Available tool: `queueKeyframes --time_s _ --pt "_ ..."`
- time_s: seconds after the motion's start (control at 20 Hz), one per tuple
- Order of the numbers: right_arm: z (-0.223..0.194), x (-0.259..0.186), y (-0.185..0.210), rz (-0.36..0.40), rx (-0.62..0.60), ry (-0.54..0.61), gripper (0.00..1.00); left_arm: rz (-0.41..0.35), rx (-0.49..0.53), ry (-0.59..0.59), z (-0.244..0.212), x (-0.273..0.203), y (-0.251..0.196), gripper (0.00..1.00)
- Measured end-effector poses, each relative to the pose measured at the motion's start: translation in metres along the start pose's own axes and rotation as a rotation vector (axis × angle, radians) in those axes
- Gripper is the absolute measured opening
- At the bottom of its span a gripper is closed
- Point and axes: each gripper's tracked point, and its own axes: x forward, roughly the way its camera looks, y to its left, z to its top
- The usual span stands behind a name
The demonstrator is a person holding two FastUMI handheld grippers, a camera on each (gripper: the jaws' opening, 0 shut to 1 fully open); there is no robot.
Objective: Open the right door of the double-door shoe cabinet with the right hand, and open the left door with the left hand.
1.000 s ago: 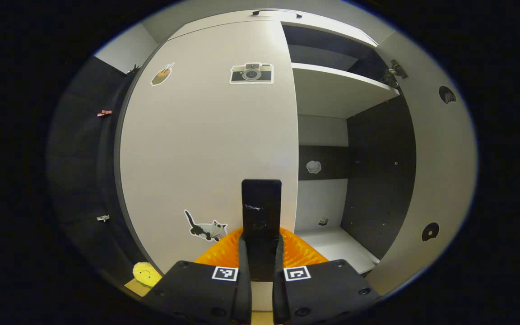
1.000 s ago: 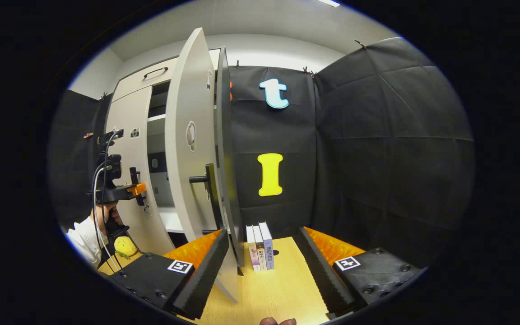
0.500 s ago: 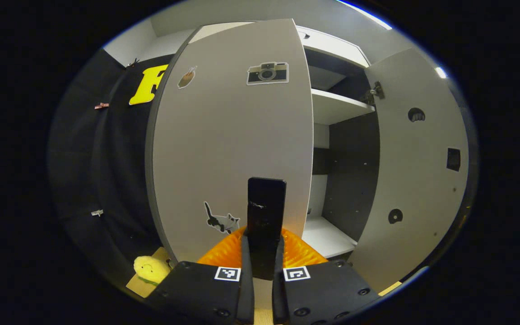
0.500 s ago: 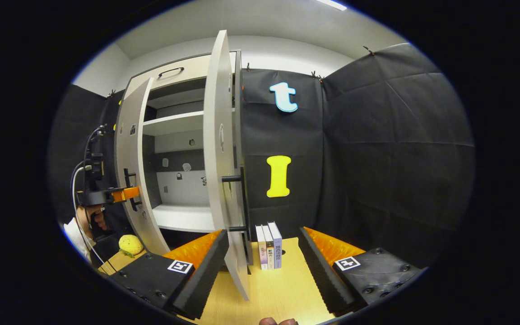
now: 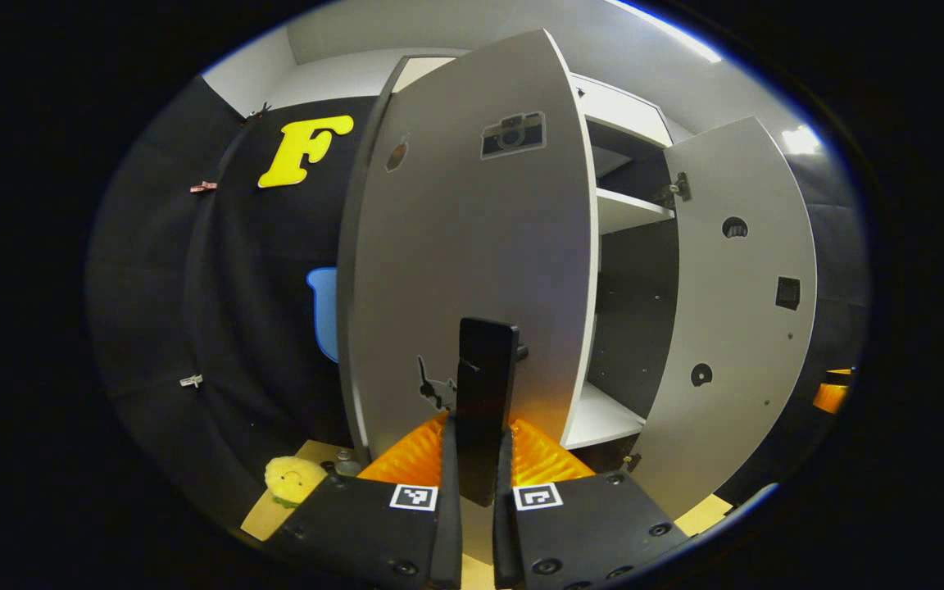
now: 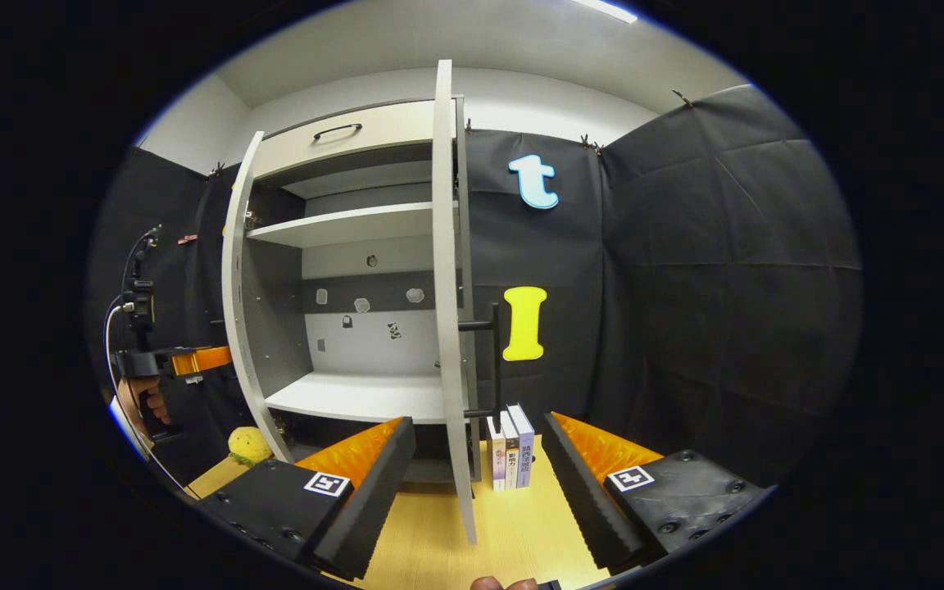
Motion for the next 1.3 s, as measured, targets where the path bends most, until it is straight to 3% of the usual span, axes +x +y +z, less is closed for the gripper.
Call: queueKeyframes --time_s 0.35,1.2,1.3 --pt "-0.003 0.0 0.033 0.044 -0.013 0.012 0.98 0.023 -0.02 0.005 0.002 -0.016 0.025 0.21" --pt "-0.02 -0.008 0.083 0.12 -0.032 0.046 0.98 0.077 -0.021 -0.035 0.004 -0.032 0.119 0.1" --pt "-0.02 -0.008 0.09 0.129 -0.034 0.046 0.98 0.044 -0.041 -0.04 0.005 -0.031 0.125 0.06"
